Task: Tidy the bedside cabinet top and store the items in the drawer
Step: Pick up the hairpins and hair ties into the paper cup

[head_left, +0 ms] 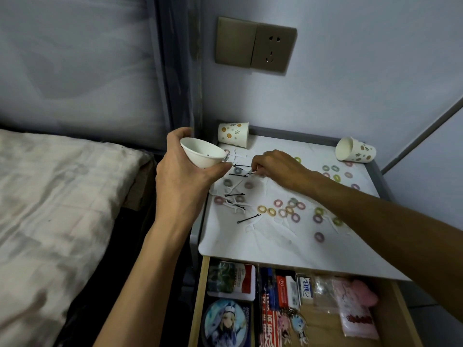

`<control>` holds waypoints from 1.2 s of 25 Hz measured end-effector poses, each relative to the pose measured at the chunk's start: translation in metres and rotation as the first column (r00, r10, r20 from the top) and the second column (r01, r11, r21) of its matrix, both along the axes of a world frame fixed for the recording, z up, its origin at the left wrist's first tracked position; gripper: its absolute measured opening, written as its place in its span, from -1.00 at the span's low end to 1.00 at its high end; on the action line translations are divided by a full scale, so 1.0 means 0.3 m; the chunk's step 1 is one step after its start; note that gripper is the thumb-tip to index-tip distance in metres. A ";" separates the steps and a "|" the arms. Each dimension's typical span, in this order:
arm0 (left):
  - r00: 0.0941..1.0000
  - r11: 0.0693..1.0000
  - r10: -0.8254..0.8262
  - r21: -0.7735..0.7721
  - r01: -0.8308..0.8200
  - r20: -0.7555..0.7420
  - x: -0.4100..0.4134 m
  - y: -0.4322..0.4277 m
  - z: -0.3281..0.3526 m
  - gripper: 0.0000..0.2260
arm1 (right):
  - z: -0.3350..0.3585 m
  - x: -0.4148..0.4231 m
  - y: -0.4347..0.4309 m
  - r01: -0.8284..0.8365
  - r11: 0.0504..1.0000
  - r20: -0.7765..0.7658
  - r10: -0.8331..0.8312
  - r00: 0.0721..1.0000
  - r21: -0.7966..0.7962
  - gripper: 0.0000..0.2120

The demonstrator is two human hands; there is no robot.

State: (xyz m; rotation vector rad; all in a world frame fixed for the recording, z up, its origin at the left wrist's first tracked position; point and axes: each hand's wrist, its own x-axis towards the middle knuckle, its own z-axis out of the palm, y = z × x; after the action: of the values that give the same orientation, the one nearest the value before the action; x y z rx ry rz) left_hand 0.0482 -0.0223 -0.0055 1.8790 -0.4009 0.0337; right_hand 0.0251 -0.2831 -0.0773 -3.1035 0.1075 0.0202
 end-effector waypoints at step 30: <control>1.000 1.000 -0.001 0.002 0.001 -0.001 0.006 -0.026 -0.006 -0.30 | -0.066 0.132 0.030 0.265 0.914 0.066 -0.298 0.952 0.306 -0.95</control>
State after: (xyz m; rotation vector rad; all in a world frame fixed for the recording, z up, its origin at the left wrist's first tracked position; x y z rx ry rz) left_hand 0.0501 -0.0302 -0.0073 1.8804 -0.4015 0.0321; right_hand 0.0646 -0.2742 -0.0971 -2.7540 0.5000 -0.1325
